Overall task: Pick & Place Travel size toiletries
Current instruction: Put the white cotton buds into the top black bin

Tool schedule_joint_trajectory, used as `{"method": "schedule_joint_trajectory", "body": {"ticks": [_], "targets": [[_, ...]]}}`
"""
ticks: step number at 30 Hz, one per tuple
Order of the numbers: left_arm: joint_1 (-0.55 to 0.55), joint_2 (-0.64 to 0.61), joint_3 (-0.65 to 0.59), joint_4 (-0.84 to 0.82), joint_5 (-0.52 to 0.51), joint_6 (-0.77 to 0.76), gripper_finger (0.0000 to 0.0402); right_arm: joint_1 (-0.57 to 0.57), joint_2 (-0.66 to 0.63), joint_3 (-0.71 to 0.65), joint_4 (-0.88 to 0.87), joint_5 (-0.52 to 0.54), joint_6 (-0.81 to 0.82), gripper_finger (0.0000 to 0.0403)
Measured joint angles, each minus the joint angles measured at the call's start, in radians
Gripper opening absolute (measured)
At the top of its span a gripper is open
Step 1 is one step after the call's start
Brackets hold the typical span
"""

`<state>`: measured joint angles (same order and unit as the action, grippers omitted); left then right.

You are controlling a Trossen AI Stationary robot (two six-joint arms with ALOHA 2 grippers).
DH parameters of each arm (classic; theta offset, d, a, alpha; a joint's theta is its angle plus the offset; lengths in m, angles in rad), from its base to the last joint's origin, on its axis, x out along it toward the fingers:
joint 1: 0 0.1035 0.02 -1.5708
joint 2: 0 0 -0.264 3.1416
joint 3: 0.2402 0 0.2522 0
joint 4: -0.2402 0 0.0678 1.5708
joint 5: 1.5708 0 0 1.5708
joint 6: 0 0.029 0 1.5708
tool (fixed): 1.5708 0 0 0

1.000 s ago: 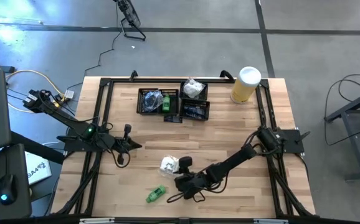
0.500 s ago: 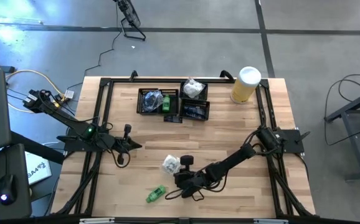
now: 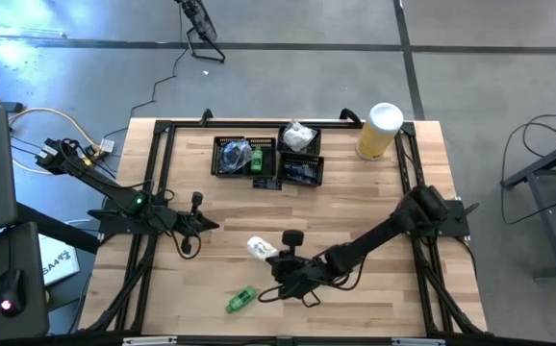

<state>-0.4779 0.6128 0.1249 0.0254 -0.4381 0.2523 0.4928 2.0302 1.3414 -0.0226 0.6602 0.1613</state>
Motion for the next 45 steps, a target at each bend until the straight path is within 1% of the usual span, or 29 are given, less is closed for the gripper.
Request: {"method": "schedule_joint_trajectory", "body": {"ticks": [5,11,13,18,22,25,30,33,36,39,45], "targets": [[0.0,0.0,0.0,0.0,0.0,0.0,0.0001,-0.014,-0.074,-0.001,-0.072,0.05,0.023,0.0002],[0.0,0.0,0.0,-0.002,0.0,0.001,0.0001,-0.067,-0.169,0.001,-0.178,0.096,0.048,0.0002],[0.0,0.0,0.0,-0.002,0.0,0.001,0.0001,-0.089,-0.2,-0.001,-0.239,0.102,0.051,0.0002],[0.0,0.0,0.0,-0.007,0.0,0.001,0.0001,-0.163,-0.257,0.0,-0.327,0.094,0.046,0.0002],[0.0,0.0,0.0,-0.007,0.0,0.004,0.0001,-0.232,-0.294,0.0,-0.39,0.063,0.027,0.0002],[0.0,0.0,0.0,-0.01,0.0,0.004,0.0001,-0.287,-0.3,0.0,-0.399,0.048,-0.018,0.0002],[0.0,0.0,0.0,-0.015,0.0,0.004,0.0001,-0.397,-0.312,0.001,-0.426,-0.043,-0.062,0.0002],[0.0,0.0,0.0,-0.029,0.0,0.004,0.0001,-0.464,-0.311,0.0,-0.45,-0.061,-0.084,0.0002],[0.0,0.0,0.001,-0.032,0.0,0.004,0.0001,-0.527,-0.311,0.0,-0.444,-0.073,-0.13,0.0002],[0.0,0.0,0.001,-0.032,0.0,0.004,0.0001,-0.593,-0.311,0.0,-0.445,-0.135,-0.162,0.0002],[0.0,0.0,0.001,-0.031,0.0,0.004,0.0001,-0.713,-0.311,0.0,-0.445,-0.203,-0.228,0.0002]]}}
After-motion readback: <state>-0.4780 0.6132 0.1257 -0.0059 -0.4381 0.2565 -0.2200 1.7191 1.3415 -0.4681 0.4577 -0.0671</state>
